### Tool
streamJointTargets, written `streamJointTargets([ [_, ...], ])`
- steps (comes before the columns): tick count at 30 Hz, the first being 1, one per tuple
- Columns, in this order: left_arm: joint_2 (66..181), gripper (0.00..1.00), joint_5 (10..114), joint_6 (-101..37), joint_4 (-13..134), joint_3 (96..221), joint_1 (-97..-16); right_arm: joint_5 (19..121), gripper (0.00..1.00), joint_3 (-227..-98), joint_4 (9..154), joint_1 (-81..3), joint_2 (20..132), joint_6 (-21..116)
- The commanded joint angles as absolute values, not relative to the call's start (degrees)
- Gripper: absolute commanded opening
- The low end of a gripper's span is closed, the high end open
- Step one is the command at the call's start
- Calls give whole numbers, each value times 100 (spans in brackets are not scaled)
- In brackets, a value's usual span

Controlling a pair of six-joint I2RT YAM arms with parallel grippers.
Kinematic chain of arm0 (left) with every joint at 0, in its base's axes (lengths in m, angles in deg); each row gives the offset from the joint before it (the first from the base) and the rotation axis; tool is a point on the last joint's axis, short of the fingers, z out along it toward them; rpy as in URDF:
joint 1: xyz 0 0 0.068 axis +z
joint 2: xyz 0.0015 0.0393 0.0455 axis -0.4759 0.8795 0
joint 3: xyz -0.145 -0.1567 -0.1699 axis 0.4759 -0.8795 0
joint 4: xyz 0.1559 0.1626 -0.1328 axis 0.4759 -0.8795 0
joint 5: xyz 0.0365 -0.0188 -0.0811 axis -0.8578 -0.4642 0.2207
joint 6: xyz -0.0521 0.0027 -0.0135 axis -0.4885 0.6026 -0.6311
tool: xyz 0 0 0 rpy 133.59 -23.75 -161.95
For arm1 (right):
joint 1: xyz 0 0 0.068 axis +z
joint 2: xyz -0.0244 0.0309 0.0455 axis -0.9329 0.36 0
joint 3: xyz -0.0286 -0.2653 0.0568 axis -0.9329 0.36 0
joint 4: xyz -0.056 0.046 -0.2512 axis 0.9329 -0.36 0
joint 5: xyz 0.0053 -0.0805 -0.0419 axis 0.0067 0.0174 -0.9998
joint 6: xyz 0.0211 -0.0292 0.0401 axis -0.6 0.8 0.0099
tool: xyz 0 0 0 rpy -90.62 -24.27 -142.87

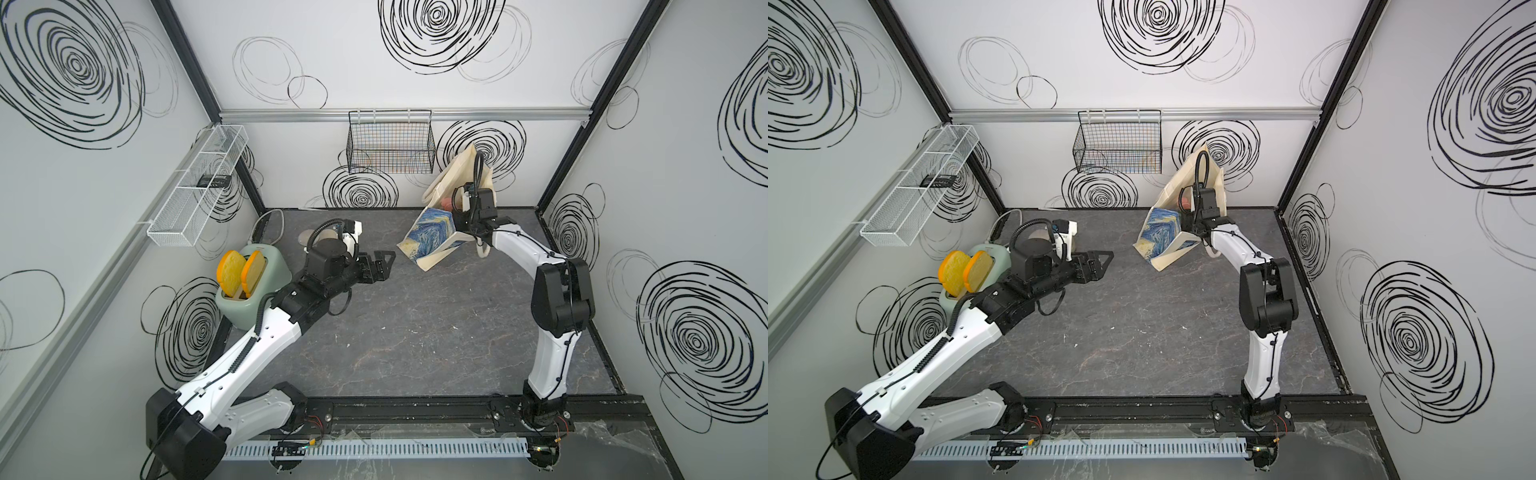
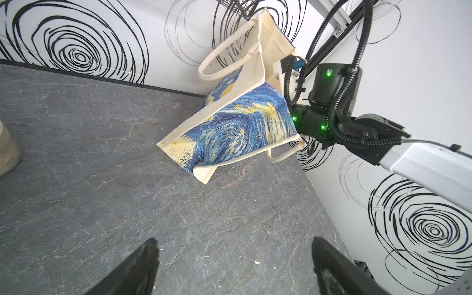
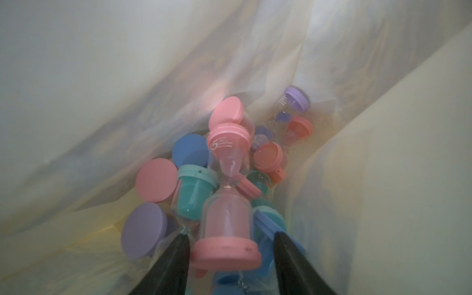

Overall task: Put the hourglass into the canvas bag
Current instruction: Place the hourglass in the canvas bag, then reset both arms

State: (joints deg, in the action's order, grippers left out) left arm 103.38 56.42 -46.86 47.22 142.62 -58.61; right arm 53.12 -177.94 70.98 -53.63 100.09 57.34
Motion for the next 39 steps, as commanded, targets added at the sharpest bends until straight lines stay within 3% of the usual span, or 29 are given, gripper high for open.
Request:
streamJointTargets([
  [1,10331,96,5555,-4604,5047,14376,-5776,5328,64,-17712,7346,-5371,9472,5747],
  [8,10199,96,5513,-4525,4951,14412,-5453,5488,81,-17316,7574,-5380,8598,5700],
  [17,9828,96,5242,-4516,4981,13915,-4253,5082,99,-15877,7866,-5378,6710,5330],
  [22,9733,96,4514,-4463,5568,13133,-3673,4342,97,-14431,8189,-5387,5350,5116],
  [28,9849,96,3957,-4278,7496,11695,-2803,3383,97,-12136,9341,-5834,4195,4720],
  [31,9917,96,3627,-3985,8813,10948,-2528,2950,97,-11121,10535,-6244,4179,4994],
  [35,10294,96,3055,-3210,9949,10495,-2556,3865,97,-10634,11507,-7233,4830,4817],
  [39,11184,96,3051,-2303,11218,10244,-2857,4526,97,-10631,12312,-7486,5821,4971],
])
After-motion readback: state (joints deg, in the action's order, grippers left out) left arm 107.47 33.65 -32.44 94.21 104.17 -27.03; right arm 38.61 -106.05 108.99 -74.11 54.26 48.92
